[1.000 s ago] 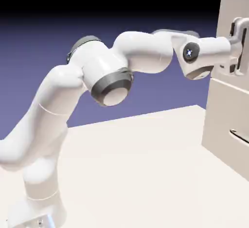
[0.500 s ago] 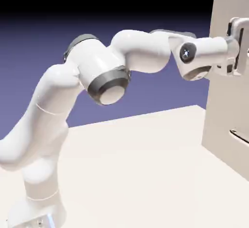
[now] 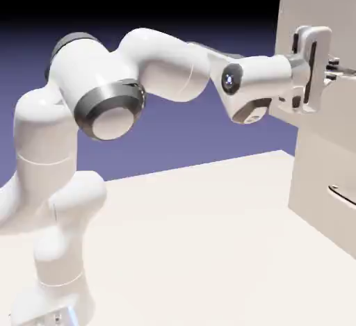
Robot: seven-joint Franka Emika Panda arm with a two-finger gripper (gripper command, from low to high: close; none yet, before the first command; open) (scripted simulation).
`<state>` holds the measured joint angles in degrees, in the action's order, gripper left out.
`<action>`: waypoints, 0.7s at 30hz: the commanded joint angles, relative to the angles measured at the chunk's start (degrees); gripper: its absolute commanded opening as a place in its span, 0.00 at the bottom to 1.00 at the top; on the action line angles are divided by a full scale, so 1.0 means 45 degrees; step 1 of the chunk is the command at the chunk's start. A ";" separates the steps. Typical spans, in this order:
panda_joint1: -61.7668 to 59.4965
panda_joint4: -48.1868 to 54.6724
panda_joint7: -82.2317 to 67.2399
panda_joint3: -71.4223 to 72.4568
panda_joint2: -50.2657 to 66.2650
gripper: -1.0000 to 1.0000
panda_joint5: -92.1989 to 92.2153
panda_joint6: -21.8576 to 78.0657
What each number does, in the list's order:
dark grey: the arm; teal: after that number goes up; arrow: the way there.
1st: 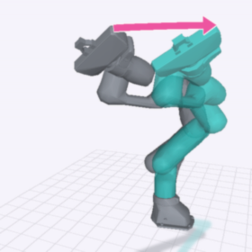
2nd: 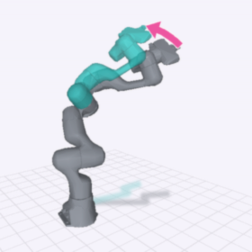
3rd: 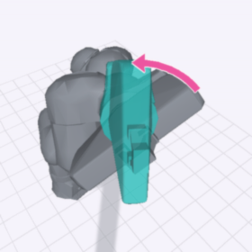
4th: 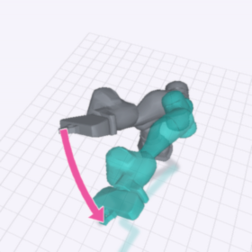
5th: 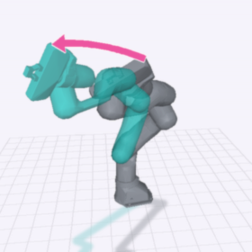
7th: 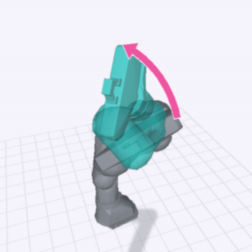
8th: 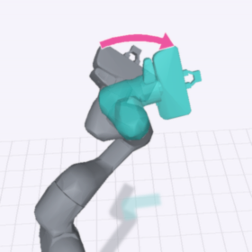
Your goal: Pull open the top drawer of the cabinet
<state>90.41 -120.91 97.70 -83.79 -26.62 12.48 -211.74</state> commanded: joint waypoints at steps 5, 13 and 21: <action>-0.2304 -0.1269 -0.0110 0.2172 -0.0210 0.00 0.0158 -0.0205; -0.5982 -0.3505 -0.0904 0.5829 -0.1278 0.00 0.0970 -0.0457; -0.8670 -0.5404 -0.1696 0.8526 -0.2696 1.00 0.1974 -0.0383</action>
<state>51.40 -145.22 90.07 -45.42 -38.75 21.36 -213.47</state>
